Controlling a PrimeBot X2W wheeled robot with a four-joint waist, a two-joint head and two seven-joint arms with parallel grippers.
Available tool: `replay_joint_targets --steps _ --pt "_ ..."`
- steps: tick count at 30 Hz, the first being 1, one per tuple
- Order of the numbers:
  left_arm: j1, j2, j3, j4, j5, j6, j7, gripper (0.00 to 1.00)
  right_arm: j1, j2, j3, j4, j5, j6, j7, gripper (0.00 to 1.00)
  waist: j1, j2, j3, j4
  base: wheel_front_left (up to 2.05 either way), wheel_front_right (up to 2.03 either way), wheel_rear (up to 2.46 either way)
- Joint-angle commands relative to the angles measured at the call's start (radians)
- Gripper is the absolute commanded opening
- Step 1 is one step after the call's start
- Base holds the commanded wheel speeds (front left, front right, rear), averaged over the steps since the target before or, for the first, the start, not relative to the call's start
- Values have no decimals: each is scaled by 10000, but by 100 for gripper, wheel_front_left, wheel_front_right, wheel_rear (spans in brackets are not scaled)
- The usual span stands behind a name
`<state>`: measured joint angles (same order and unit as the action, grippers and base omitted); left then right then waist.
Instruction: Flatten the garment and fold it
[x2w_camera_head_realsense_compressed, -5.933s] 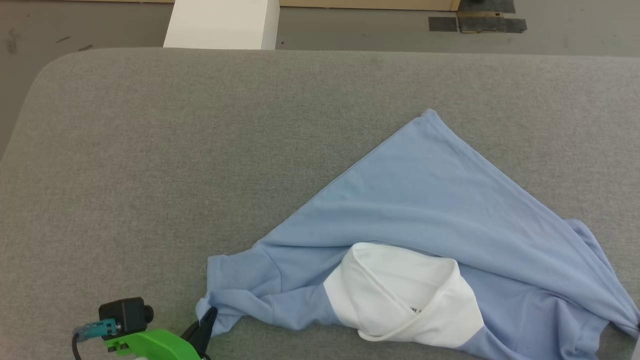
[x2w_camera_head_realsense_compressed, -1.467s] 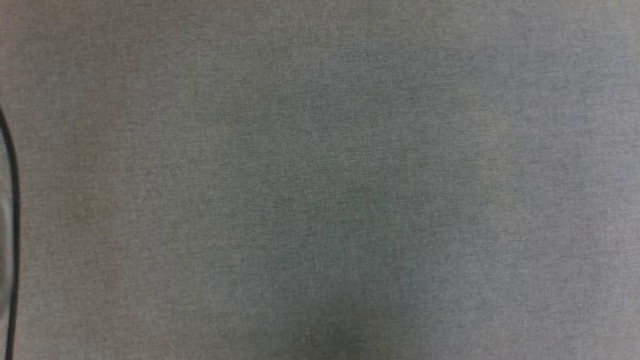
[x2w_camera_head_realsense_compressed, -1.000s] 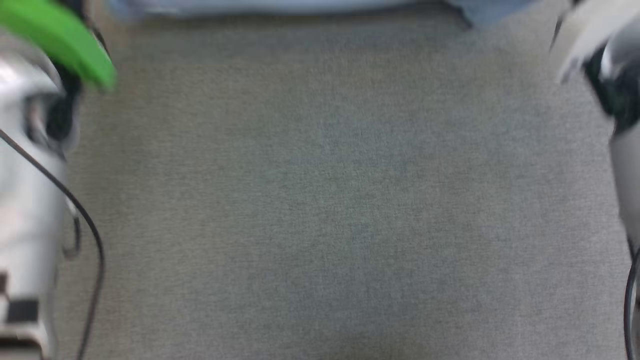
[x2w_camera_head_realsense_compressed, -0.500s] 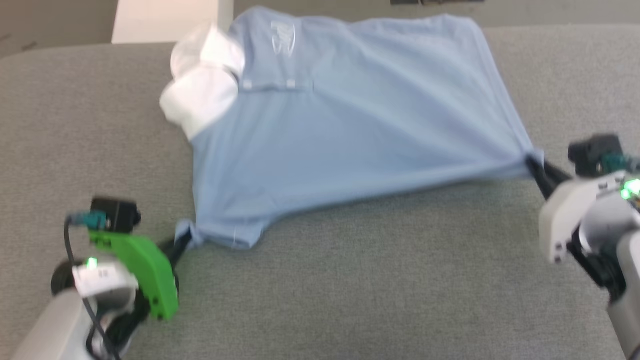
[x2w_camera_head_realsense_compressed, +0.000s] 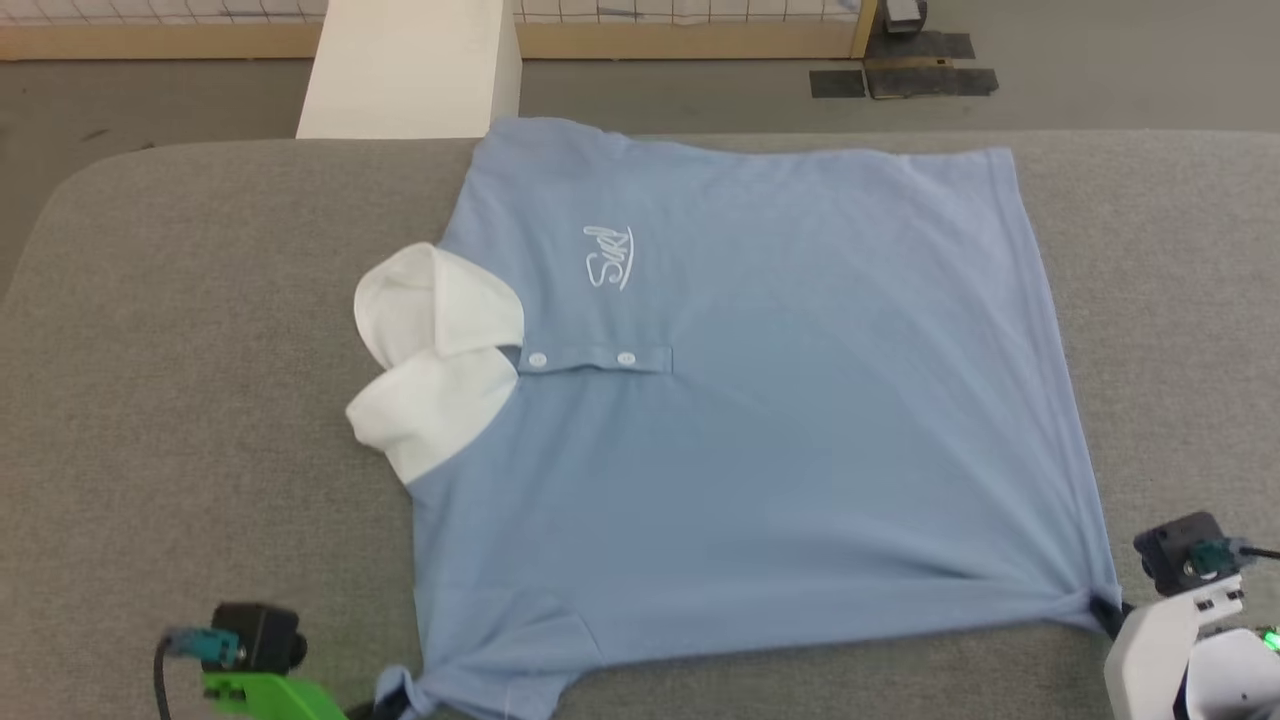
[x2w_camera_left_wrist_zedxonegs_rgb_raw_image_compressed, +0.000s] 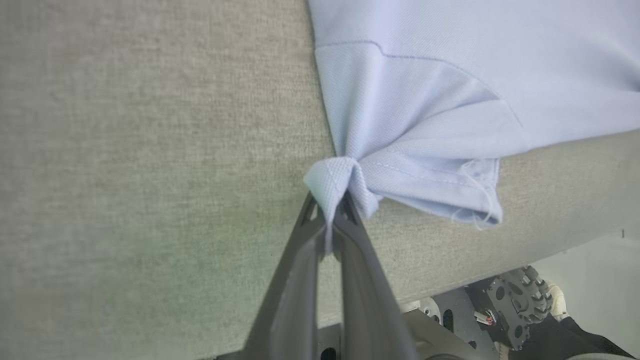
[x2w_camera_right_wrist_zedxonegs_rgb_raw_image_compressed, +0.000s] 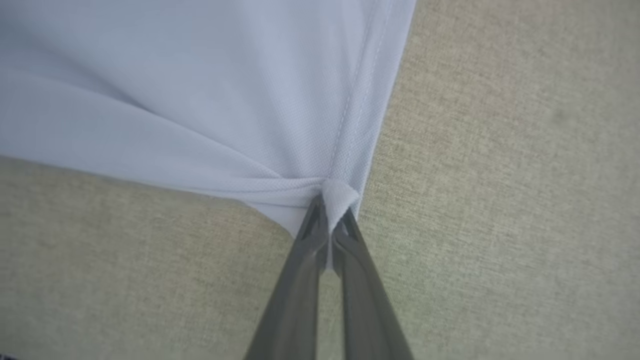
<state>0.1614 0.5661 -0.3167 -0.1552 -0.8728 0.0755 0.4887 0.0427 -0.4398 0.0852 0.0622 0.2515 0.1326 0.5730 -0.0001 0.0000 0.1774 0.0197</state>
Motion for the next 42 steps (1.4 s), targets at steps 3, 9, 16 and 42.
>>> replay_joint_targets --steps 3,9,16,42 --pt "714 36 67 -141 -122 233 -130 0 669 224 -388 -296 -45 -19 103 0 1 0 -72 45 0 0 0" --pt "842 -404 40 -392 839 131 -1905 0 1144 866 -800 -825 -117 -19 -1385 0 1 0 -100 41 0 0 0" --pt "68 -1697 -336 -37 1973 -179 -4551 0 1363 2034 -1194 -1037 -342 -19 -3862 0 1 0 -78 74 0 0 0" --pt "-5783 -1251 195 2187 1726 -1650 -4291 0 -2570 1045 -443 -256 -104 -19 -3246 0 1 0 1459 -360 0 0 0"
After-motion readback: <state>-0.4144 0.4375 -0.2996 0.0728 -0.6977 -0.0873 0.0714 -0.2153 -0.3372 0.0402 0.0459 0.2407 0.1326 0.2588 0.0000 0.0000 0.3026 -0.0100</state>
